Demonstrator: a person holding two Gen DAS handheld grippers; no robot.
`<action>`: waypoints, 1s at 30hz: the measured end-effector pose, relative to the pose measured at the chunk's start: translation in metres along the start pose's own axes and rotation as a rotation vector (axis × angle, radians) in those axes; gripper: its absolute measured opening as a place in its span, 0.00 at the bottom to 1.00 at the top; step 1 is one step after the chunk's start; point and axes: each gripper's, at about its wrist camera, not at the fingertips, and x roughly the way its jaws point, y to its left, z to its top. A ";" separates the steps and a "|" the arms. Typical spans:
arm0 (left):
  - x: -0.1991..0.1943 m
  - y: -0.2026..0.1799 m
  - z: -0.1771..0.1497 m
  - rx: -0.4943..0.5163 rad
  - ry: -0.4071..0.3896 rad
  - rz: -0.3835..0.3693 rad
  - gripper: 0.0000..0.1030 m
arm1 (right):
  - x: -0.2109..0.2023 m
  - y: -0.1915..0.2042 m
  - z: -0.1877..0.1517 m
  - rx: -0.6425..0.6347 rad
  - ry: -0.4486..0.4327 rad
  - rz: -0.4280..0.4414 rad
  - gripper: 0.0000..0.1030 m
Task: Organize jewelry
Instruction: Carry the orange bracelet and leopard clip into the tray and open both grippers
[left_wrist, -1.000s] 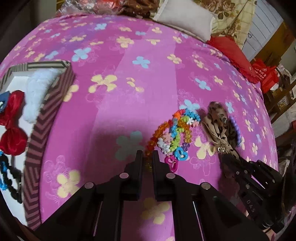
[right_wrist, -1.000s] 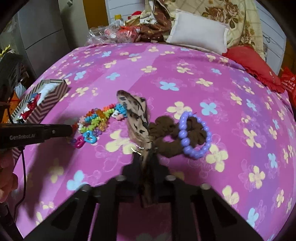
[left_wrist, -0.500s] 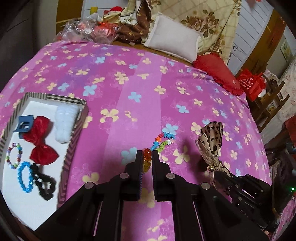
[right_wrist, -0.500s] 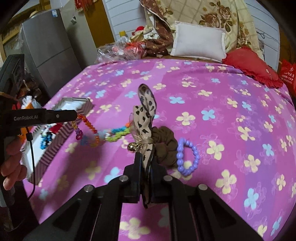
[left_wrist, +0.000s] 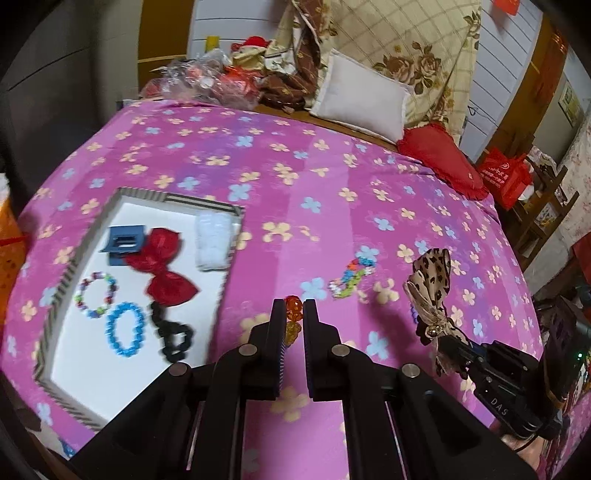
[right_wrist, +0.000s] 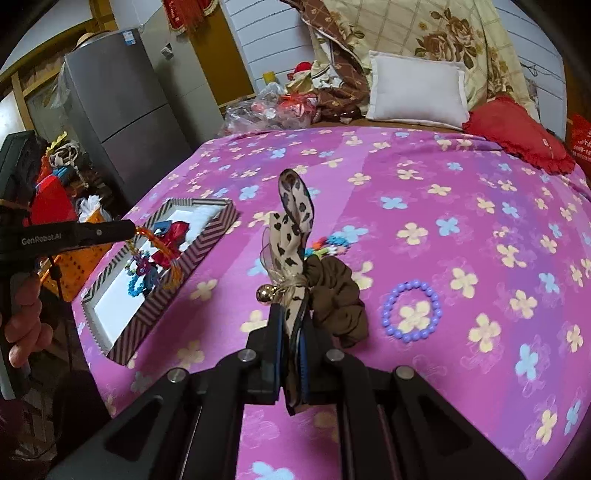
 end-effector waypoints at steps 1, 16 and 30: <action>-0.005 0.006 -0.001 -0.003 -0.003 0.005 0.02 | 0.000 0.004 -0.001 -0.003 0.000 0.004 0.07; -0.037 0.097 -0.027 -0.093 0.017 0.087 0.02 | 0.025 0.094 0.005 -0.085 0.023 0.135 0.07; -0.016 0.203 -0.056 -0.237 0.058 0.217 0.02 | 0.098 0.179 0.036 -0.133 0.080 0.197 0.07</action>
